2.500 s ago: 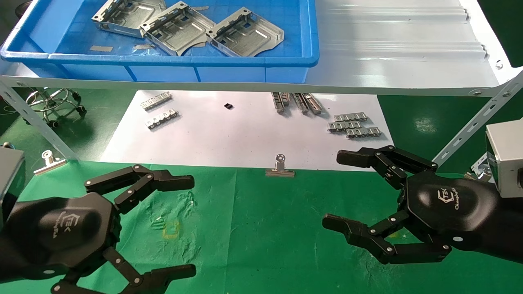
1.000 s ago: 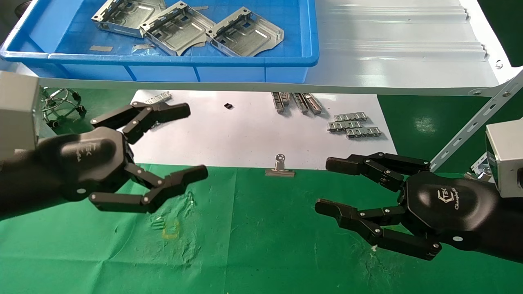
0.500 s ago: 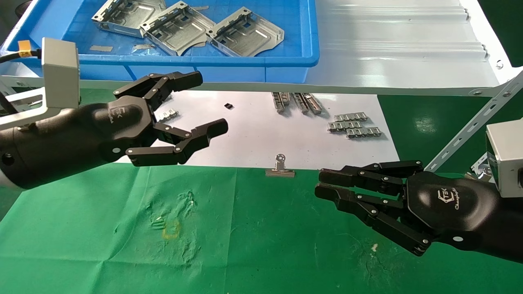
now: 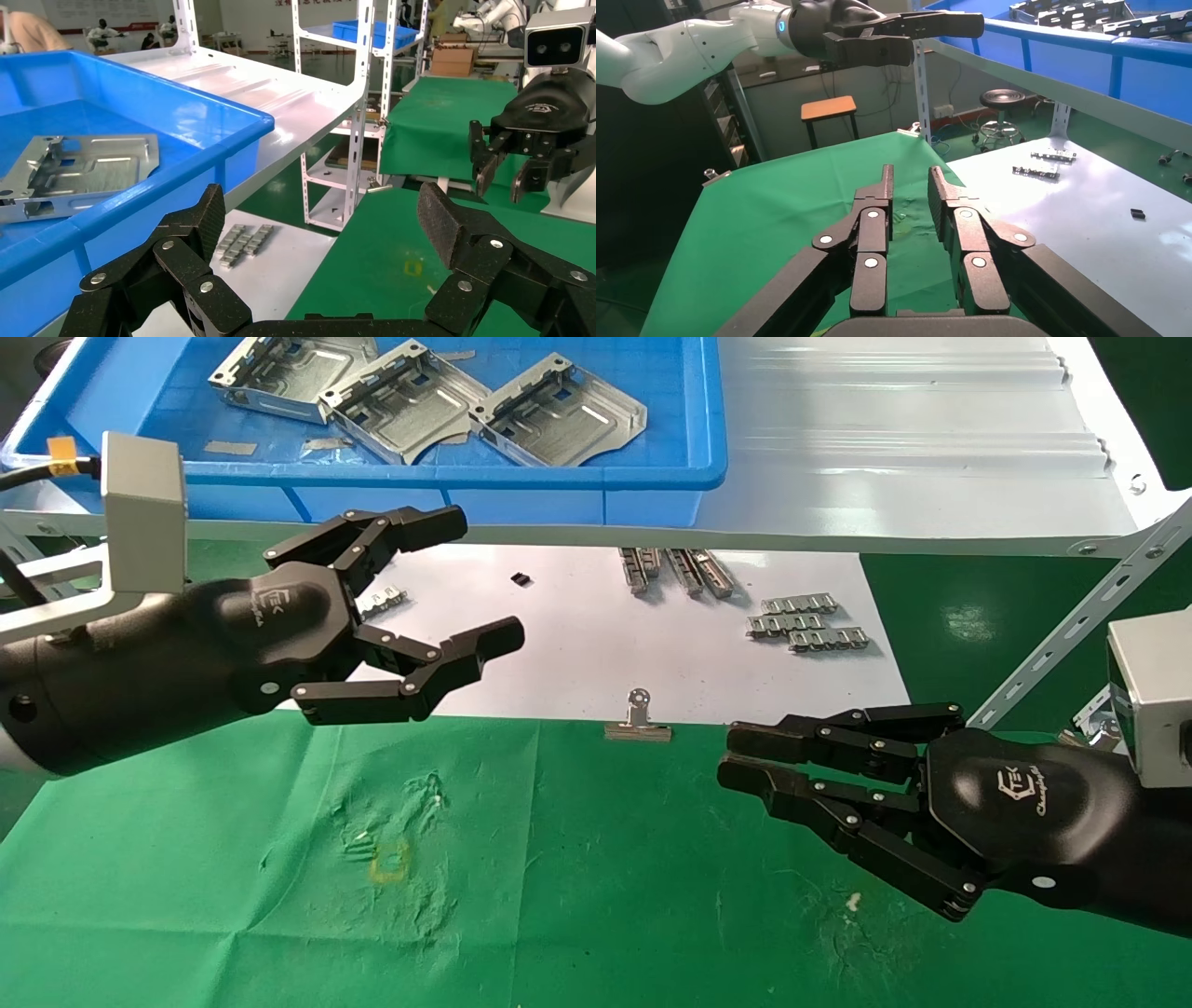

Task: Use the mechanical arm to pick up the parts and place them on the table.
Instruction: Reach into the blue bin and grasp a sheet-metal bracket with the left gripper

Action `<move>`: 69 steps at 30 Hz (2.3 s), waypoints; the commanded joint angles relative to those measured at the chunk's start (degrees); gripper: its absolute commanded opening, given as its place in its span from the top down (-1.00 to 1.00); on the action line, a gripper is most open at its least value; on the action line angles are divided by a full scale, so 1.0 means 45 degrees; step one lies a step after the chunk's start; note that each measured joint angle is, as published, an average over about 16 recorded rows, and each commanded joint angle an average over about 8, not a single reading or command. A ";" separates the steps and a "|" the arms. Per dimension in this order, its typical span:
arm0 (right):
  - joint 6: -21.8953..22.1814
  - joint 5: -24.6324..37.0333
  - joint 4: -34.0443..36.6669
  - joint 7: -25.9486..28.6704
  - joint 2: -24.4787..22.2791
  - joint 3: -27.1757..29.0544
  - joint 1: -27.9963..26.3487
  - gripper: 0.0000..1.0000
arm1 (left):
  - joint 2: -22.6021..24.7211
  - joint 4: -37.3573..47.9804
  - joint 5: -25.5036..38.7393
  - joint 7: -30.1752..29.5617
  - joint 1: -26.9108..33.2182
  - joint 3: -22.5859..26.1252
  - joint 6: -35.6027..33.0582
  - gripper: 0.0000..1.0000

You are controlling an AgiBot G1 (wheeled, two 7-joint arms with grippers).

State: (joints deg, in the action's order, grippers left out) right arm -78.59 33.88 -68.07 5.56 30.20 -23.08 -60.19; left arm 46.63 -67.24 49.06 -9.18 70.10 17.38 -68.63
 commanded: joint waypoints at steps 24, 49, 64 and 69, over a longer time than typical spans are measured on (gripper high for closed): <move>0.0000 0.0000 0.0000 0.0000 0.0000 0.0000 0.0000 1.00 | 0.2361 0.4536 0.2112 0.0918 0.4058 0.0956 0.1365 -1.00; 0.0000 0.0000 0.0000 0.0000 0.0000 0.0000 0.0000 1.00 | 0.4666 1.3389 0.6242 0.2493 1.0527 0.3263 0.3566 -0.99; 0.0000 0.0000 0.0000 0.0000 0.0000 0.0000 0.0000 1.00 | 0.5171 1.4761 0.6559 0.2223 1.0941 0.3460 0.4166 1.00; 0.0000 0.0000 0.0000 0.0000 0.0000 0.0000 0.0000 1.00 | 0.5259 1.4883 0.6690 0.2223 1.0917 0.3552 0.4248 1.00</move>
State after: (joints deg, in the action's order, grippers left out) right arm -78.59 33.88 -68.07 5.55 30.20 -23.08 -60.19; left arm 70.33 -0.35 79.11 0.89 119.15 33.33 -49.27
